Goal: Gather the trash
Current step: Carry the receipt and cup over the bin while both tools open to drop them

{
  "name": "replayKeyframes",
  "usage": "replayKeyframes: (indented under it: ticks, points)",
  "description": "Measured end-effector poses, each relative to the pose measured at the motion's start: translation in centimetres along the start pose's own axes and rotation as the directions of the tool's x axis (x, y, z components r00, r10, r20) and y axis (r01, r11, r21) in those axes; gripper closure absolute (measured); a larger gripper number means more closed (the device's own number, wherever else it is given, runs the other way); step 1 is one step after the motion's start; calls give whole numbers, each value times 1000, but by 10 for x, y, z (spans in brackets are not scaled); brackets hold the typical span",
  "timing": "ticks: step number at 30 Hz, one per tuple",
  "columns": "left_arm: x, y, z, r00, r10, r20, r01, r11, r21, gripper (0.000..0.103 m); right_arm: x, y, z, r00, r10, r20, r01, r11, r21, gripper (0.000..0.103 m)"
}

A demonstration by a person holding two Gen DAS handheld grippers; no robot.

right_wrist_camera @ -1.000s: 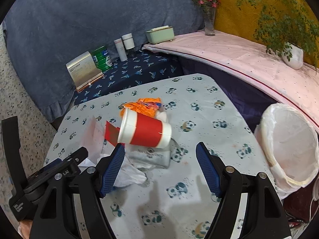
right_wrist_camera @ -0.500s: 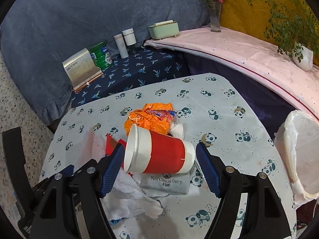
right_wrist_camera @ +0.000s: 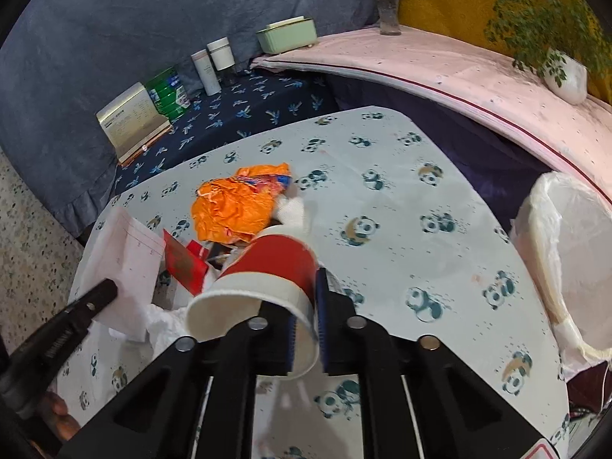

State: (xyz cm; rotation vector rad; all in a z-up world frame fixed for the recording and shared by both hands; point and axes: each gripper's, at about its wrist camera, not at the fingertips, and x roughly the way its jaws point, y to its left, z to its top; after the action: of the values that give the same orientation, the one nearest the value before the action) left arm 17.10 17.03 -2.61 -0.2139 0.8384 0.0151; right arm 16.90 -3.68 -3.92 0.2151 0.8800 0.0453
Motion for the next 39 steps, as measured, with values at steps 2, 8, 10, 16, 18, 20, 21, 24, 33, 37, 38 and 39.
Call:
replayKeyframes:
  ticks: [2, 8, 10, 16, 18, 20, 21, 24, 33, 37, 38, 39]
  points:
    - [-11, -9, 2, 1000, -21, 16, 20, 1000, 11, 102, -7, -8, -3, 1000, 0, 9, 0, 1000, 9, 100]
    - [-41, -50, 1, 994, -95, 50, 92, 994, 62, 102, -40, -36, -6, 997, -11, 70, 8, 999, 45, 100]
    - [-48, -65, -1, 992, -117, 53, 112, 990, 83, 102, -52, -47, -7, 996, -19, 91, 14, 998, 60, 100]
    - [-65, -118, -12, 979, -200, 44, 192, 970, 152, 102, -86, -89, -7, 988, -61, 144, 44, 992, 120, 100]
    - [-68, -137, -16, 973, -226, 34, 217, 960, 176, 102, -96, -104, -8, 984, -79, 157, 57, 988, 143, 100]
    - [-70, -156, -20, 967, -255, 20, 246, 950, 194, 102, -105, -122, -10, 980, -101, 169, 72, 983, 169, 100]
    - [-71, -163, -22, 964, -265, 15, 257, 945, 202, 102, -110, -131, -11, 978, -114, 175, 81, 980, 184, 100]
    - [-72, -193, -30, 954, -299, -8, 292, 926, 239, 102, -122, -160, -17, 971, -151, 186, 107, 967, 230, 100]
    - [-62, -275, -53, 908, -406, -109, 419, 855, 307, 102, -143, -242, -34, 952, -249, 177, 171, 915, 365, 100]
    - [-54, -308, -61, 881, -444, -163, 473, 821, 319, 102, -148, -271, -42, 945, -281, 169, 192, 891, 410, 100]
    - [-52, -316, -62, 873, -454, -177, 488, 812, 320, 102, -149, -278, -44, 943, -289, 166, 197, 885, 422, 100]
    - [-49, -323, -64, 866, -462, -189, 499, 804, 323, 102, -150, -283, -46, 942, -294, 164, 200, 880, 430, 100]
